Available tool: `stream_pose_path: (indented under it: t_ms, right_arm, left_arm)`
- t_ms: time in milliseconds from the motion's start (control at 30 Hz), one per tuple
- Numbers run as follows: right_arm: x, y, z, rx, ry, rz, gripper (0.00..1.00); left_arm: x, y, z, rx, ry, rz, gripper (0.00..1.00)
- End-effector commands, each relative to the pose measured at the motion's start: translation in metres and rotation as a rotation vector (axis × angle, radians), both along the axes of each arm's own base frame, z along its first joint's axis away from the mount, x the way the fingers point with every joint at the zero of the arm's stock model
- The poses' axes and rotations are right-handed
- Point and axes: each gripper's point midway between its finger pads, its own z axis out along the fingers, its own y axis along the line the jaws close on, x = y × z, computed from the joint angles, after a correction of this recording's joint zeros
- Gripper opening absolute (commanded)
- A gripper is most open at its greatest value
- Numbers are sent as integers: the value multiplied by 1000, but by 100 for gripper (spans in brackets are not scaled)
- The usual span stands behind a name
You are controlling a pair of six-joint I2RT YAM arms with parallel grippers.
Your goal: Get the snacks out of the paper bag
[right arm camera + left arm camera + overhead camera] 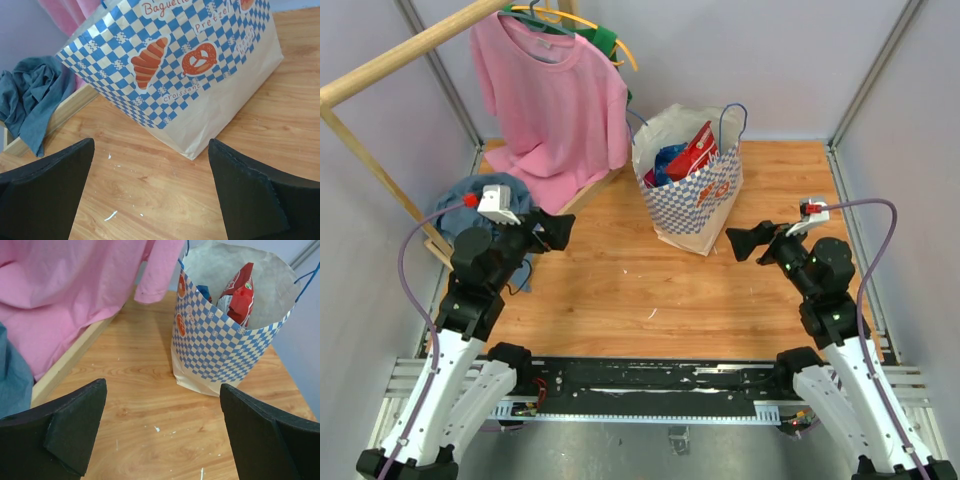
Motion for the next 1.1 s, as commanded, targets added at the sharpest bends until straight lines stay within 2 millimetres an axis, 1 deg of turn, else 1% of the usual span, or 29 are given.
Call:
stream_pose_path:
  t_ms: [0,67,200,267,300,333,367,400,467,533,633,667,700,767,833,900,967,1067]
  right_arm:
    - [-5,-7,9,-17,50,-46,98]
    - [-7,-16,7,-21,48,-93,98]
    - [-12,-36,-9,97,48,-232,98]
    - [-17,-27,-6,90,-15,-160,98]
    - [-19,-21,-7,79,-13,-120,99]
    - [-20,-17,-9,70,15,-98,99]
    - [-20,-15,-12,53,55,-87,99]
    - [-19,-13,-16,25,96,-78,99]
    - [-16,-10,-20,-60,174,-74,99]
    - [-18,-8,-13,-140,188,-90,99]
    - [-27,-5,5,-210,141,-119,99]
    - [-30,-3,8,-223,135,-120,99]
    - [-32,0,9,-235,134,-115,99]
    - [-36,5,6,-270,148,-113,99]
    - [-37,10,3,-310,160,-114,99]
    - [-38,14,1,-346,155,-126,99]
    - [-40,22,-1,-365,151,-112,99]
    - [-45,28,0,-364,147,-93,99]
  left_arm:
    - [-1,5,12,23,-3,28,100]
    - [-1,8,13,30,-3,42,100]
    - [1,5,14,30,-5,26,100]
    - [3,1,11,29,6,8,100]
    - [4,-2,10,26,12,-8,100]
    - [5,-8,8,19,19,-36,100]
    - [7,-18,6,0,31,-86,100]
    - [10,-25,5,-15,49,-113,100]
    - [20,-45,2,-42,104,-203,100]
    - [37,-55,3,-56,141,-231,100]
    - [65,-69,15,-72,147,-258,100]
    - [76,-75,18,-73,144,-266,100]
    - [87,-79,29,-70,126,-259,100]
    - [109,-87,31,-35,137,-232,100]
    - [133,-98,18,14,189,-206,100]
    - [156,-112,-1,52,245,-180,100]
    - [176,-125,-16,81,290,-157,100]
    - [202,-133,-40,162,366,-81,100]
